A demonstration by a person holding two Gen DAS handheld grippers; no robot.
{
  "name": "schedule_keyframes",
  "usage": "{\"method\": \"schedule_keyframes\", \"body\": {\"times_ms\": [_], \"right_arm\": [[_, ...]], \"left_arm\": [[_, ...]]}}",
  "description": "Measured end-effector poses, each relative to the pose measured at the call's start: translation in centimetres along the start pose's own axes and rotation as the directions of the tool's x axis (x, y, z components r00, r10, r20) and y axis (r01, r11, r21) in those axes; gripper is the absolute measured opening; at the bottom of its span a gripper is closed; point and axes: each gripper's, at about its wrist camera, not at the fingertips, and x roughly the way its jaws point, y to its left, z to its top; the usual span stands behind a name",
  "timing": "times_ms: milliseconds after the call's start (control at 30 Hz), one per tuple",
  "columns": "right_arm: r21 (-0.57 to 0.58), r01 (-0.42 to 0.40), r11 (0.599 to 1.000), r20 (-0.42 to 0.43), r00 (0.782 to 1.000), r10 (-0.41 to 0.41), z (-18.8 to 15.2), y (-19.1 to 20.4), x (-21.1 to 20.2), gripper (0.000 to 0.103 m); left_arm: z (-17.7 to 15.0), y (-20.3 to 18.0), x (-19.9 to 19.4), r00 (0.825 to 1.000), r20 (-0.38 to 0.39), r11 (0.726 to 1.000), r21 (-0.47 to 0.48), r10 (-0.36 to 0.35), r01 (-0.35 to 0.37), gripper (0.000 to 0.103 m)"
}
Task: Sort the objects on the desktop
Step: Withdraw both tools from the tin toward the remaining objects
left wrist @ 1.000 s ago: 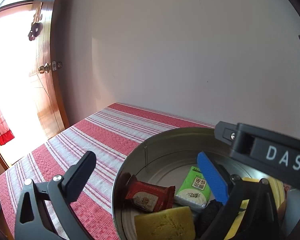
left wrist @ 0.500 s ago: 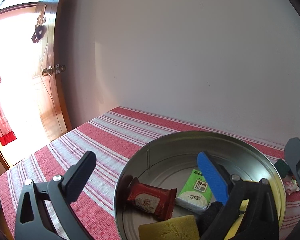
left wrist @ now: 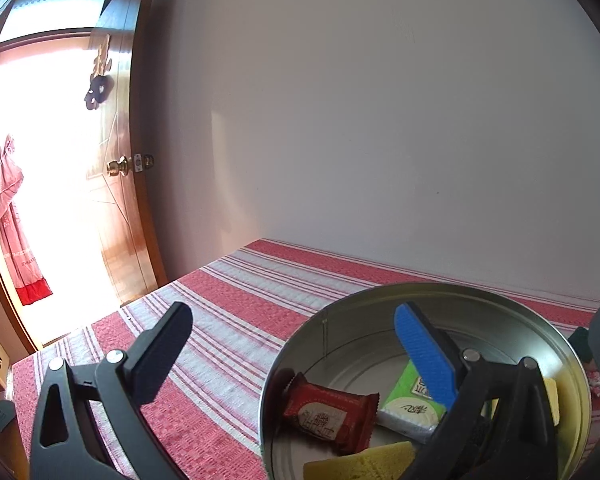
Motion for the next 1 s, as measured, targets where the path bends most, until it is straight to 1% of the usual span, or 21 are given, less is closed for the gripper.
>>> {"method": "schedule_keyframes", "body": {"times_ms": [100,233,300,367,500,633,767,900,1000], "right_arm": [[-0.038,0.023,0.999,0.003,1.000,-0.023,-0.2,0.6,0.0,0.103],[-0.062,0.019,0.998,-0.012,1.000,-0.020,-0.6,1.3,0.8,0.103],[-0.074,0.014,0.997,-0.015,1.000,-0.016,-0.7,1.4,0.6,0.103],[-0.084,0.016,0.996,-0.013,1.000,-0.017,-0.8,1.1,0.0,0.103],[-0.073,0.013,0.997,-0.002,1.000,-0.013,-0.8,0.3,-1.2,0.103],[-0.058,0.013,0.998,-0.015,1.000,-0.014,-0.6,-0.6,-2.1,0.103],[-0.057,0.028,0.998,-0.031,0.999,-0.030,-0.4,-1.7,-3.0,0.102],[-0.049,0.038,0.998,-0.044,0.998,-0.040,-0.4,-2.8,-3.4,0.102],[-0.041,0.050,0.998,-0.056,0.997,-0.052,-0.2,-3.9,-4.0,0.102]], "left_arm": [[-0.2,0.1,-0.1,1.000,0.010,1.000,0.000,0.009,-0.009,0.102],[-0.7,-0.2,-0.9,0.998,0.052,0.999,0.019,0.024,-0.025,0.102],[-1.0,-0.4,-1.3,0.997,0.066,0.999,0.021,0.037,-0.039,0.102],[-1.4,-0.3,-1.8,0.997,0.071,0.999,0.013,0.031,-0.032,0.102],[-1.8,-0.1,-2.4,0.997,0.073,0.999,0.001,-0.035,0.035,0.102],[-1.8,0.2,-2.7,0.993,0.075,0.996,-0.017,-0.091,0.093,0.102],[-1.9,-0.5,-2.9,0.989,0.067,0.991,0.004,-0.132,0.132,0.102],[-2.0,-1.3,-3.5,0.978,0.070,0.980,0.032,-0.198,0.196,0.102],[-2.1,-1.9,-4.2,0.961,0.079,0.964,0.058,-0.264,0.260,0.102]]}}
